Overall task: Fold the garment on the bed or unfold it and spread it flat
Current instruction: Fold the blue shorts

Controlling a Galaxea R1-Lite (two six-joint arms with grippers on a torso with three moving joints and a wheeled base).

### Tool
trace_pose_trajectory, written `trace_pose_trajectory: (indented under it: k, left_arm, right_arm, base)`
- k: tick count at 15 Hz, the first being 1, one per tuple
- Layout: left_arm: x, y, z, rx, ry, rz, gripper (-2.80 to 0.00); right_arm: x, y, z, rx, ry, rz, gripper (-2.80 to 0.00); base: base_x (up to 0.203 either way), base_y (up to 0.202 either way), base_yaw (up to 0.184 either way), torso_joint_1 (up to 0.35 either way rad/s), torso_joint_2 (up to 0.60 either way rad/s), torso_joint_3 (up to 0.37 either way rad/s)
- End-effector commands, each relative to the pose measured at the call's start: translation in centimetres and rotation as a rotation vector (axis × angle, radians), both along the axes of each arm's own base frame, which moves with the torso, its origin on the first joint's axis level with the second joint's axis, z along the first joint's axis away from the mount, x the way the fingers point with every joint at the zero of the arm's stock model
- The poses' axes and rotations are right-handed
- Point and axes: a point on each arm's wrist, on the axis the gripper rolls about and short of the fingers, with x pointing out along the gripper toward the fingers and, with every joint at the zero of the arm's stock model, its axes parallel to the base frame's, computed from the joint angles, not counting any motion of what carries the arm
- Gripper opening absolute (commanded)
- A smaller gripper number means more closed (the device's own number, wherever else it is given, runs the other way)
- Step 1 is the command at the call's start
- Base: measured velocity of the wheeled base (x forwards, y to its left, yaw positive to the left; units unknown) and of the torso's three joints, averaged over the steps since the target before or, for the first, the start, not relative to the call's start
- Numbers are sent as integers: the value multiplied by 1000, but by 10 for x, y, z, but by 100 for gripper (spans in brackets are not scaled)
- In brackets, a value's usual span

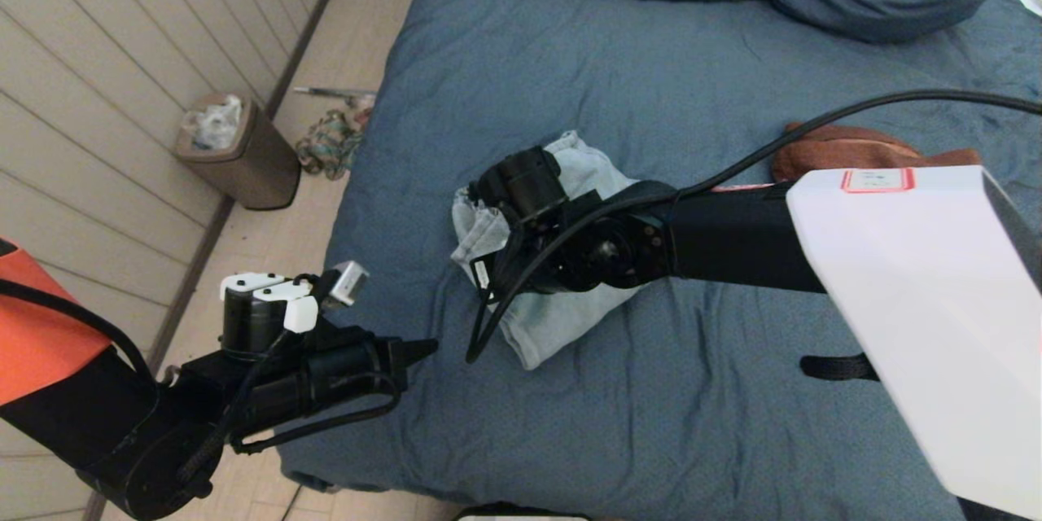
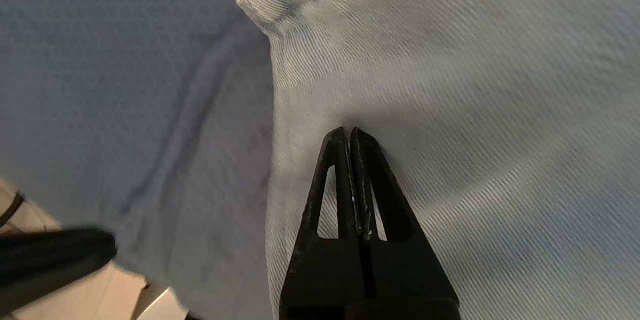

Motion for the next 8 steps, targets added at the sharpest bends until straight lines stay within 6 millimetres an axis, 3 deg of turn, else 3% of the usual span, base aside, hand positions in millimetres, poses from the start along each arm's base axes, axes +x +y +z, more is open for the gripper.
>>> trace_pose_trajectory:
  k: [1, 5, 8]
  left_arm:
    - [1, 0, 0, -4, -2, 0, -280]
    - [1, 0, -1, -3, 1, 0, -280]
    - [0, 0, 2, -7, -6, 3, -280]
  right_arm:
    - [12, 8, -25, -18, 7, -2, -280]
    - [39, -1, -46, -22, -26, -39, -280]
    - [36, -2, -35, -3, -46, -37, -280]
  base:
    - [0, 0, 0, 0, 0, 0]
    - [0, 0, 0, 0, 0, 0]
    - [0, 0, 0, 0, 0, 0]
